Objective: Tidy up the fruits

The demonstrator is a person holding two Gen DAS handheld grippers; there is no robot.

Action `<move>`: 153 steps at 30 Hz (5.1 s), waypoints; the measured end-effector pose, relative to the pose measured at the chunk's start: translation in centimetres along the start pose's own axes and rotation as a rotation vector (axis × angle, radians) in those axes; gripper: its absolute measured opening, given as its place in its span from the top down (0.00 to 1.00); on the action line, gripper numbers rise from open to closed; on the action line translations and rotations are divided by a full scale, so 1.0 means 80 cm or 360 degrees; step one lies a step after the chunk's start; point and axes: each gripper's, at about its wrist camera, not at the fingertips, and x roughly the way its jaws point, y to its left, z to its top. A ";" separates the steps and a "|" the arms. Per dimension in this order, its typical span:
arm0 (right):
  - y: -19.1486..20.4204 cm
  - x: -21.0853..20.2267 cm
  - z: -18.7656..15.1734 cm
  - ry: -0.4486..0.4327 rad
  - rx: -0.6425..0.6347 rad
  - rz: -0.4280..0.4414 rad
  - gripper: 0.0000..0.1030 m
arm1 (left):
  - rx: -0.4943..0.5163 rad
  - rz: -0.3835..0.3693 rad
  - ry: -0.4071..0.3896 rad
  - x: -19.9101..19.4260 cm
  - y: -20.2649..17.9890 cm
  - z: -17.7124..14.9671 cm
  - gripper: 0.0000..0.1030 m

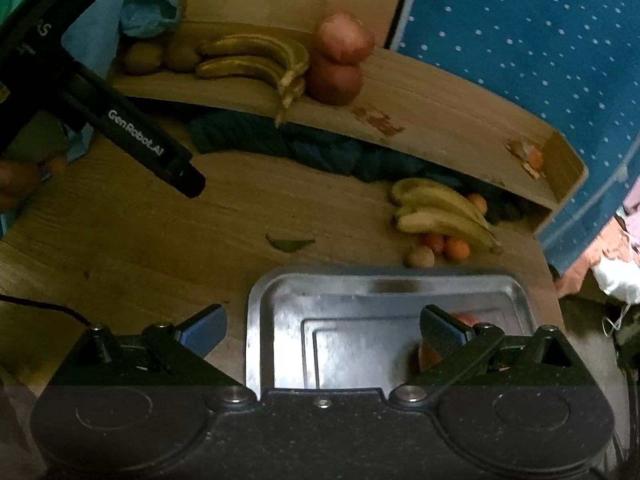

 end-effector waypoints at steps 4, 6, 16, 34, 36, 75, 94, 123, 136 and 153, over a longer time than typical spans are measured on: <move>-0.006 0.010 0.011 -0.0032 -0.0046 0.0019 0.01 | 0.0010 0.0019 0.0006 0.005 -0.010 0.008 0.00; -0.011 0.014 0.016 -0.0047 -0.0058 0.0029 0.01 | 0.0016 0.0022 0.0007 0.008 -0.018 0.014 0.00; -0.049 0.040 0.037 -0.0094 -0.0083 0.0045 0.01 | 0.0063 0.0030 0.0020 0.033 -0.056 0.048 0.00; -0.119 0.095 0.036 -0.0024 0.0043 -0.0015 0.01 | 0.0237 -0.0055 0.0124 0.103 -0.122 0.111 0.00; -0.125 0.100 0.034 -0.0013 0.0061 -0.0023 0.01 | 0.0255 -0.0066 0.0131 0.109 -0.129 0.118 0.00; -0.183 0.152 0.017 0.0045 0.0176 0.0028 0.01 | 0.0390 -0.0217 0.0109 0.149 -0.206 0.160 0.00; -0.190 0.162 0.020 0.0001 0.0204 0.0045 0.19 | 0.0383 -0.0267 0.0156 0.161 -0.203 0.163 0.27; -0.209 0.176 0.021 0.0024 0.0291 0.0070 0.73 | 0.0407 -0.0312 0.0188 0.170 -0.202 0.161 0.49; -0.214 0.183 0.020 0.0012 0.0279 0.0124 0.72 | 0.0445 -0.0357 0.0179 0.167 -0.205 0.160 0.65; -0.205 0.178 0.021 0.0010 0.0285 0.0148 0.71 | 0.0492 -0.0314 0.0222 0.163 -0.201 0.148 0.67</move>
